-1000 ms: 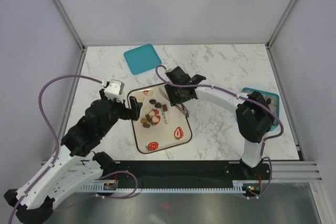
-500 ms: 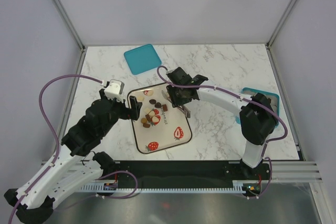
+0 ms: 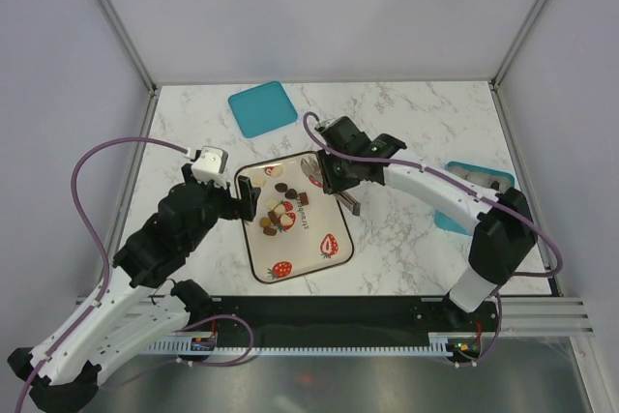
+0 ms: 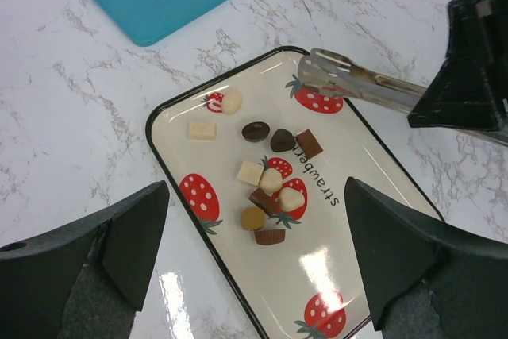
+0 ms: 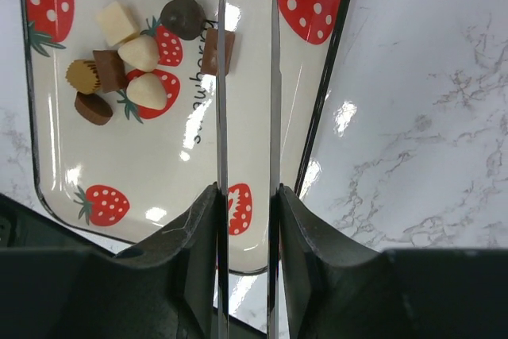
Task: Pack the chocolate
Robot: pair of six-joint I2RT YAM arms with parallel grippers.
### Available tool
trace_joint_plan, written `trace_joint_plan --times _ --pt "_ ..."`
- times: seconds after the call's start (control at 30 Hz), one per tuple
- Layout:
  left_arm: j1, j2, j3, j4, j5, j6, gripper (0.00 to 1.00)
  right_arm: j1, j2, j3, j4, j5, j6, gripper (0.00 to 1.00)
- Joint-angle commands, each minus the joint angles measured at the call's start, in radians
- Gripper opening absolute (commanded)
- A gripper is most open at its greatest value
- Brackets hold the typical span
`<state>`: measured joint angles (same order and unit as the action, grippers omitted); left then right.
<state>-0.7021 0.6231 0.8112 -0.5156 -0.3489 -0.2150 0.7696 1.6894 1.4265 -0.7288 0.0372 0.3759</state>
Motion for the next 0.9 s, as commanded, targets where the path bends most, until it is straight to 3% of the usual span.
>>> trace_joint_plan --times 0.0,0.23,0.43,0.63,0.87 --pt "0.003 0.000 -0.007 0.035 -0.033 0.035 1.00 -0.029 -0.118 0.014 -0.049 0.000 0.026 0.33" --pt "0.001 -0.010 -0.007 0.035 -0.025 0.032 1.00 -0.242 -0.339 -0.073 -0.230 0.059 -0.011 0.34" --pt "0.001 -0.010 -0.004 0.035 -0.012 0.029 1.00 -0.486 -0.407 -0.098 -0.336 0.127 -0.061 0.34" --pt "0.003 -0.011 -0.003 0.037 -0.004 0.028 1.00 -0.702 -0.415 -0.184 -0.307 0.157 -0.057 0.35" --pt "0.001 -0.014 -0.004 0.035 0.007 0.025 1.00 -0.829 -0.453 -0.236 -0.270 0.205 0.001 0.34"
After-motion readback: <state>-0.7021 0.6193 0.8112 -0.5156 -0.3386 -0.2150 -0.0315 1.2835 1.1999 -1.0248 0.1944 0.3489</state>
